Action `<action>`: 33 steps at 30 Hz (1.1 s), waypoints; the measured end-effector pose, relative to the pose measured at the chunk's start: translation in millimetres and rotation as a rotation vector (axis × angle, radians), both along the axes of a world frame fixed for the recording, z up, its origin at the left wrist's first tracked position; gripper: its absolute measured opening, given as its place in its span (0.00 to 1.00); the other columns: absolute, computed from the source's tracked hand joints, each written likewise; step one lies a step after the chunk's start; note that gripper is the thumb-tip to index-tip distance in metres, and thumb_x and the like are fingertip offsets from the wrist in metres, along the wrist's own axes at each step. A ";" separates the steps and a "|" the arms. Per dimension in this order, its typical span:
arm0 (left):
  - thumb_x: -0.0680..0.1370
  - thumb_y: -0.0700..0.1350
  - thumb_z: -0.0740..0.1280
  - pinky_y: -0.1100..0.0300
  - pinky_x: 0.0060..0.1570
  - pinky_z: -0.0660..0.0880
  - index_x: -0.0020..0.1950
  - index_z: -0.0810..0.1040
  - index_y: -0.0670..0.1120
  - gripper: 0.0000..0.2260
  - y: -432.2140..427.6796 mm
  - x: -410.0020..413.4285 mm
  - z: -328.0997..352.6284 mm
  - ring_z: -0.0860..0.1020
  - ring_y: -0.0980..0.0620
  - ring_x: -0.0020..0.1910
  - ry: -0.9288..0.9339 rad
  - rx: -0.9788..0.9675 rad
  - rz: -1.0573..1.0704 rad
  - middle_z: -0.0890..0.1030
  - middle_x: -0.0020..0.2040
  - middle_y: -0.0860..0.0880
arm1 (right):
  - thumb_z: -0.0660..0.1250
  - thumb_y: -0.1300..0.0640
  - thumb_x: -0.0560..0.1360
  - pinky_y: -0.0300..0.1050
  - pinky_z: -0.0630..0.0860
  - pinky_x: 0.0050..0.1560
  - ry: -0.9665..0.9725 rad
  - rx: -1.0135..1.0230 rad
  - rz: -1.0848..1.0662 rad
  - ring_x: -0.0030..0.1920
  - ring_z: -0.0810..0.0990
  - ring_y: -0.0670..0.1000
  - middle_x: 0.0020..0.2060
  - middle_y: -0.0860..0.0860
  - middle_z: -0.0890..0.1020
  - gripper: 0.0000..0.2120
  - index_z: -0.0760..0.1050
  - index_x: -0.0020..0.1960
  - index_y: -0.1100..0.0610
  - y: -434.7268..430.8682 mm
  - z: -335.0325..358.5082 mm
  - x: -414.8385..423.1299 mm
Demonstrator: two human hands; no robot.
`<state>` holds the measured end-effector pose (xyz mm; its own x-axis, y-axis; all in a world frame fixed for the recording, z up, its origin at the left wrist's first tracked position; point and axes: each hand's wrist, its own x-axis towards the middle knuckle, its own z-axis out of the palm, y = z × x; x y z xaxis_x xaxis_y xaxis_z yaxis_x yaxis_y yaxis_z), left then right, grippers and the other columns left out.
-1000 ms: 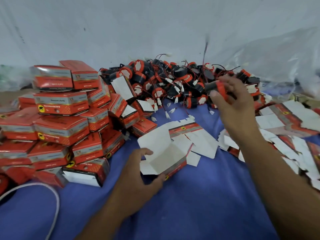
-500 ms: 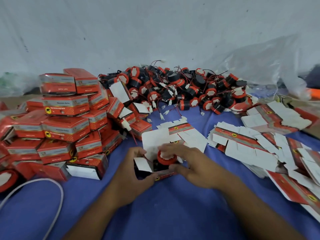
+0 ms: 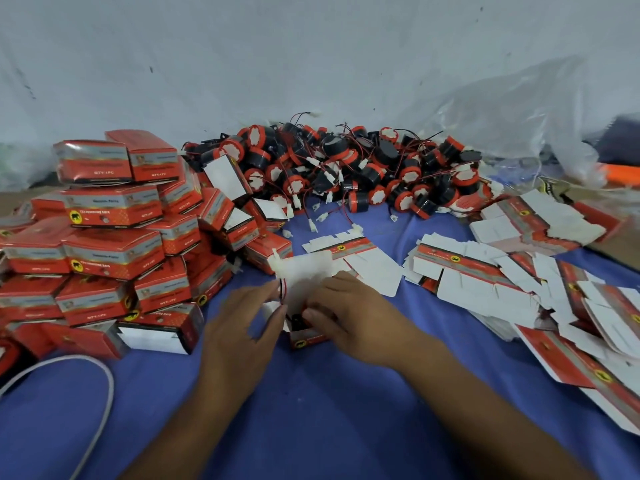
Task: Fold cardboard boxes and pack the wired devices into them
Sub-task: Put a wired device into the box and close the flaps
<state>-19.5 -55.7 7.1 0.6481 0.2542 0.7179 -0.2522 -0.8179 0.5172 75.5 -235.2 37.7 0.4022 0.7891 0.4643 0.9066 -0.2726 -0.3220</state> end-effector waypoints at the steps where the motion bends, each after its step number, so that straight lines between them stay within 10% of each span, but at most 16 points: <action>1: 0.76 0.42 0.72 0.62 0.54 0.75 0.56 0.83 0.40 0.10 -0.5 1.8 -1.9 0.79 0.53 0.51 -0.021 0.017 -0.011 0.81 0.52 0.51 | 0.65 0.57 0.81 0.50 0.73 0.51 0.006 -0.012 -0.027 0.47 0.75 0.54 0.47 0.52 0.82 0.11 0.78 0.62 0.58 1.3 1.2 -1.4; 5: 0.78 0.48 0.65 0.54 0.48 0.76 0.52 0.86 0.44 0.12 -3.8 6.0 -6.6 0.78 0.54 0.49 0.012 0.117 -0.157 0.82 0.50 0.52 | 0.64 0.55 0.80 0.56 0.75 0.52 -0.015 -0.071 -0.080 0.57 0.75 0.56 0.57 0.53 0.82 0.26 0.65 0.77 0.56 3.5 2.5 -3.7; 13: 0.76 0.49 0.65 0.44 0.44 0.74 0.44 0.86 0.48 0.11 -8.3 12.0 -0.6 0.79 0.47 0.41 0.096 0.214 -0.095 0.82 0.41 0.52 | 0.64 0.59 0.82 0.52 0.75 0.47 0.195 0.130 0.070 0.45 0.77 0.52 0.46 0.52 0.80 0.06 0.78 0.53 0.60 -5.5 -1.0 2.0; 20: 0.75 0.40 0.66 0.47 0.51 0.76 0.47 0.85 0.44 0.09 -8.7 11.7 5.7 0.82 0.46 0.40 0.189 0.328 -0.165 0.85 0.45 0.50 | 0.65 0.59 0.82 0.52 0.82 0.41 0.504 0.384 -0.042 0.37 0.85 0.50 0.35 0.51 0.83 0.14 0.68 0.60 0.43 5.9 -8.0 -5.1; 23: 0.73 0.38 0.67 0.47 0.59 0.74 0.51 0.82 0.49 0.10 -12.9 10.0 9.1 0.82 0.52 0.41 0.225 0.160 -0.145 0.85 0.43 0.55 | 0.65 0.58 0.82 0.52 0.84 0.41 0.598 0.433 -0.060 0.37 0.86 0.50 0.34 0.50 0.85 0.15 0.70 0.55 0.36 11.1 -5.9 -9.0; 27: 0.73 0.43 0.75 0.59 0.46 0.78 0.66 0.66 0.61 0.28 -19.2 5.5 4.6 0.80 0.62 0.47 0.279 -0.298 -0.086 0.83 0.46 0.60 | 0.69 0.55 0.80 0.48 0.84 0.36 0.697 0.477 -0.188 0.33 0.85 0.49 0.35 0.50 0.85 0.09 0.70 0.53 0.45 18.4 -10.1 -8.8; 33: 0.66 0.45 0.79 0.71 0.52 0.72 0.65 0.66 0.57 0.34 -17.9 0.1 2.5 0.67 0.66 0.59 0.085 -0.410 0.108 0.65 0.60 0.56 | 0.76 0.53 0.73 0.31 0.73 0.34 0.537 0.301 -0.317 0.35 0.78 0.38 0.35 0.33 0.78 0.15 0.70 0.41 0.40 33.8 -13.0 -13.1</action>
<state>-19.4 -73.6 9.6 0.6546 0.5773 0.4881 -0.1183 -0.5595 0.8204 62.4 -201.4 24.7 0.8273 0.4637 0.3170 0.4922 -0.3264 -0.8070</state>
